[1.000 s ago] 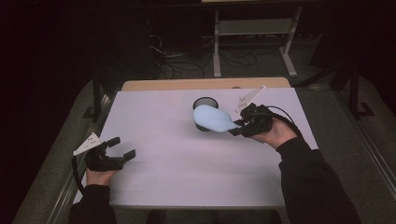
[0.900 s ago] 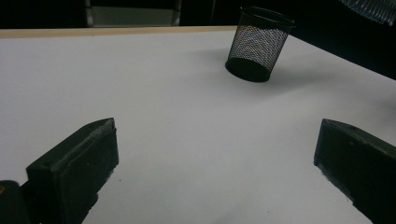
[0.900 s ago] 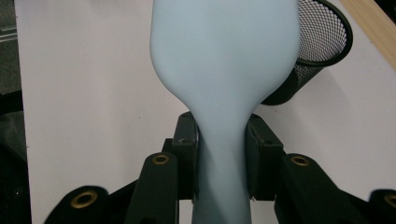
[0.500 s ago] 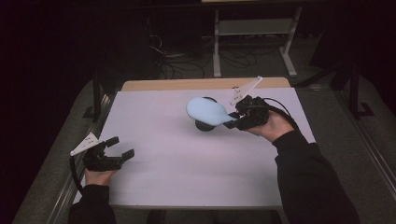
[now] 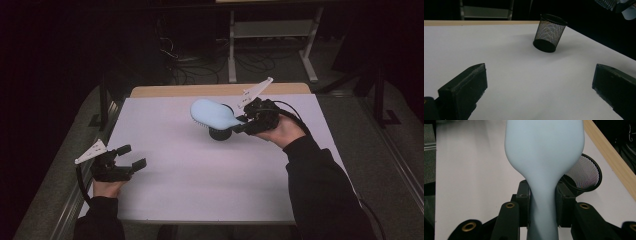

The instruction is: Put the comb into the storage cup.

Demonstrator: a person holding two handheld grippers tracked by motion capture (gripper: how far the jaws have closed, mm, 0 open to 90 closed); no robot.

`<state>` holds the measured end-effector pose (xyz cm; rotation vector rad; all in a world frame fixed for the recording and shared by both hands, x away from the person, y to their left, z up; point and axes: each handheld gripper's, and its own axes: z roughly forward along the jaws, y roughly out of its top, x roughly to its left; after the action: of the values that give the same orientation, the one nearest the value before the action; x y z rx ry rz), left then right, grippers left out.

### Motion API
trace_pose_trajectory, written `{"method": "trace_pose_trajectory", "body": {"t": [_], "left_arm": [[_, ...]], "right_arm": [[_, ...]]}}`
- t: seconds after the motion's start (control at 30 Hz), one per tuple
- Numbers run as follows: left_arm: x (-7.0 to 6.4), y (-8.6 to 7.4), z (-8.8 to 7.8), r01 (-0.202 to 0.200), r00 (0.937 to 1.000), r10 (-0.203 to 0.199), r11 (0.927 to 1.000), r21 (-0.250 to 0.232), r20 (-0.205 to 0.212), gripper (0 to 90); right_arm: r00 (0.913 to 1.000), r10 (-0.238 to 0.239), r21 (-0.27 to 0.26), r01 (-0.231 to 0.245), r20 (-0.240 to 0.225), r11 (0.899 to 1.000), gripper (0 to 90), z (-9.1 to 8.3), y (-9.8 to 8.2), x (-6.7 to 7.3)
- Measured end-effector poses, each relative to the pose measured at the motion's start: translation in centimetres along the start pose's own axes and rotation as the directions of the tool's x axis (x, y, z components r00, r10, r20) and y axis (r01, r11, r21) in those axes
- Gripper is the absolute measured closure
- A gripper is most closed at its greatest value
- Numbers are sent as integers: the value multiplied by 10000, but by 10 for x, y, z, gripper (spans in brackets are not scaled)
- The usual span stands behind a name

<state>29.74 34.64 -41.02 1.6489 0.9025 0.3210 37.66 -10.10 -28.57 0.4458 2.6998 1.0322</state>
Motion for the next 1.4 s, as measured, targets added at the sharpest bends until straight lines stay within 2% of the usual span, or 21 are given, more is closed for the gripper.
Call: {"method": "trace_pose_trajectory", "body": {"t": [0.3, 0.47, 0.53, 0.8, 0.9, 1.2, 1.3, 1.4], "left_arm": [[-3, 13, 4, -155, 9998, 158, 9997, 172, -127, 0], [-3, 25, 5, -81, 9999, 81, 10000, 40, -62, 0], [-5, 29, 7, -178, 9998, 178, 9998, 63, -3, 0], [-12, 44, 21, -142, 9992, 134, 9996, 225, 380, 0], [-15, 51, 27, 38, 9975, -58, 9996, 274, 709, 0], [-20, 70, 41, 241, 9927, -238, 9997, -15, 1180, 0], [-24, 76, 46, 43, 9922, -54, 10000, 90, 1245, 0], [-27, 80, 49, 126, 9895, -117, 9999, -52, 1442, 0]], "right_arm": [[10000, -60, -237, 60, -10, 9997, 683, 5, 10, -1], [9999, -92, -340, 93, 41, 9994, 683, 5, 13, -2], [10000, -63, -424, 66, 70, 9991, 683, 6, 14, -3], [9999, -109, -366, 114, 125, 9993, 683, 11, 18, -2], [9998, -165, -435, 169, 104, 9989, 683, 11, 20, -1], [9995, -292, -776, 302, 145, 9965, 683, 9, 30, 1], [9990, -419, -814, 429, 144, 9958, 683, 10, 34, 1], [9989, -461, -849, 469, 113, 9953, 683, 11, 37, 3]]}}
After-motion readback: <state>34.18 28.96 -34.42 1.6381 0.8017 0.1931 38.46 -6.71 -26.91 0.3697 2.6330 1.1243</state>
